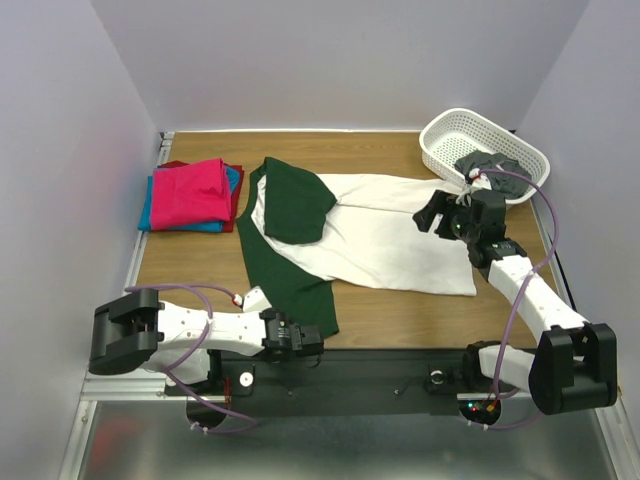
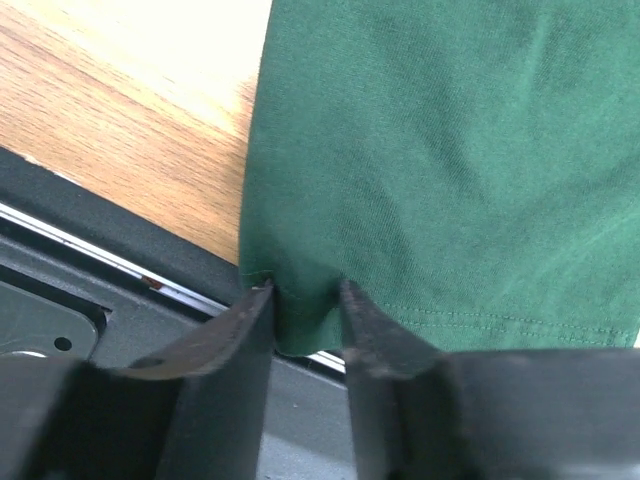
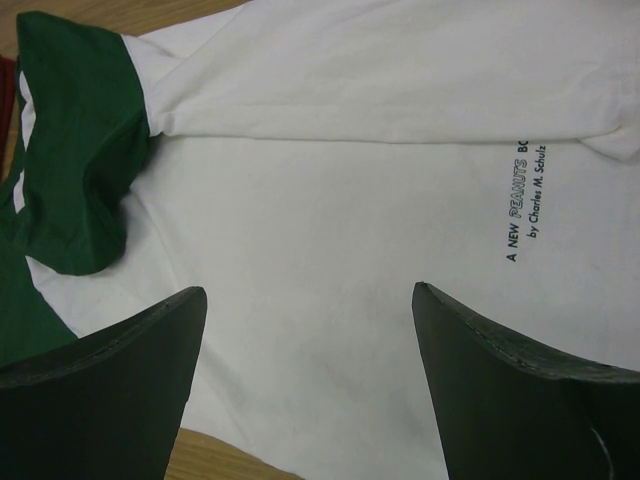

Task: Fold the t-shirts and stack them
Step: Fold the tshirt

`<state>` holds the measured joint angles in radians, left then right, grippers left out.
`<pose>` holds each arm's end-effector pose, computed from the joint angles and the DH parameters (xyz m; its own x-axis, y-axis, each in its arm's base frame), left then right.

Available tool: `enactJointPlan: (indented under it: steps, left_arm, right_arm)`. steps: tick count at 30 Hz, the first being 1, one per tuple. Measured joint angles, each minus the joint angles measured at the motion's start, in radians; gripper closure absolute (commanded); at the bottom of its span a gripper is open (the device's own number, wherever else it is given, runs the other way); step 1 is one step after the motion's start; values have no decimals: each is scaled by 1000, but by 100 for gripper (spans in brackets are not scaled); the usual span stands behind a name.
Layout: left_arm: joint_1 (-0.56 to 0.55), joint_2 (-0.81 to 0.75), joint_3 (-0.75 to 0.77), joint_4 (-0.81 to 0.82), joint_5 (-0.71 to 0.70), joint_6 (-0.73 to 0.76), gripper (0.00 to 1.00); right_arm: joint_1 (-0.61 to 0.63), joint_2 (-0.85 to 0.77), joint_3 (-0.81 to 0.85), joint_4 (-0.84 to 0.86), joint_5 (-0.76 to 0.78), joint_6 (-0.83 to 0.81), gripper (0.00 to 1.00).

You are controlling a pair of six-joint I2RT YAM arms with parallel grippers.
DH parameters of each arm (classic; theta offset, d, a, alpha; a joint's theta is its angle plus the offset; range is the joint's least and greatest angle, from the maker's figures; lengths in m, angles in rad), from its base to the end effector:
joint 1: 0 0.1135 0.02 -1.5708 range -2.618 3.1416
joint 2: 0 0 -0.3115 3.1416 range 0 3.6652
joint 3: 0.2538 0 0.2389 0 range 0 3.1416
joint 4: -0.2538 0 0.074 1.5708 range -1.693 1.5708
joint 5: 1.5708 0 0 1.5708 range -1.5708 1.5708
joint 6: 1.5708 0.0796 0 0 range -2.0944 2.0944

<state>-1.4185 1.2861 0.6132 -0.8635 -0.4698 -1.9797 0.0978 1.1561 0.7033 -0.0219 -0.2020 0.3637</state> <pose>0.0592 -0.1485 0.1704 -0.7462 -0.5310 -0.4015 -0.4886 0.8465 -0.2114 0.2610 0.0417 0.2819 -0.5223 0.2989 -0.7986 -0.0935 0.9108 0.4021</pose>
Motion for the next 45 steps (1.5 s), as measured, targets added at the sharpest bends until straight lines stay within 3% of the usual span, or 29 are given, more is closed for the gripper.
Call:
enactJointPlan:
  steps: [7,10,25,35,40,45]
  left_arm:
    - [0,-10,0,-4,-8,0,89]
    - [0,-17,1,-4,-23,-1,94]
    - [27,-111,77,3,-277,26,100]
    - [302,-234,53,451,-335,617,100]
    - [350,-242,21,638,-305,850,100]
    - [354,-223,2,741,-263,961,100]
  right_arm:
    - [-2,0,-27,2,0,0,11]
    - [-3,0,-40,-2,4,1,11]
    - [-27,64,-40,-162,226,69,2]
    - [-27,74,-19,-364,347,126,3]
    - [-27,111,57,-497,383,132,3]
    - [-27,167,92,-592,411,158,3]
